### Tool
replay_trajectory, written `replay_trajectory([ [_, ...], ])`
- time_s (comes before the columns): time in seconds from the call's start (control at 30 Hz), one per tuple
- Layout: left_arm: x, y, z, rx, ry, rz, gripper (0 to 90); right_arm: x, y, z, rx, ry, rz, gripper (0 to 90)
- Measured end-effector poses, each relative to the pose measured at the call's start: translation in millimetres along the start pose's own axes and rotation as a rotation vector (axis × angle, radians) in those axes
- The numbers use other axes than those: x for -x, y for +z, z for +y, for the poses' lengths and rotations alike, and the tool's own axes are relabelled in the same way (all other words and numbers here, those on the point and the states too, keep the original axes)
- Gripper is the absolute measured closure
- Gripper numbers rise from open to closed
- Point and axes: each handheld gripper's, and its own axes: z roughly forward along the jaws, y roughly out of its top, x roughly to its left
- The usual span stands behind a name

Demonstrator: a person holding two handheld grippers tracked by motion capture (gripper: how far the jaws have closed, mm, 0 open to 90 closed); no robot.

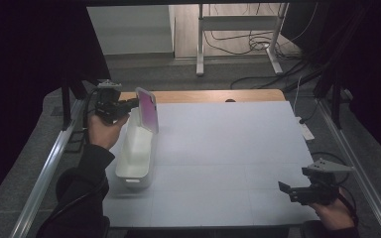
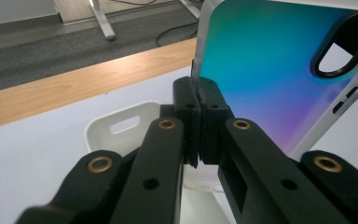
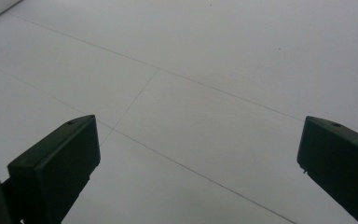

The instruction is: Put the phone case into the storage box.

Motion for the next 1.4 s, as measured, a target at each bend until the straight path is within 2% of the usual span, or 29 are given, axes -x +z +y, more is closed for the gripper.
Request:
replay_trajectory([
  [0.6, -26.2, 16.1, -1.4, 0.013, -0.067, 0.101, 88.3, -0.3, 0.6, -0.1, -0.002, -0.004, 0.005, 0.0],
  [1.4, -39.7, 46.1, -5.2, 0.020, -0.117, 0.172, 88.2, -0.8, 1.6, 0.0, -0.014, -0.015, 0.009, 0.0],
])
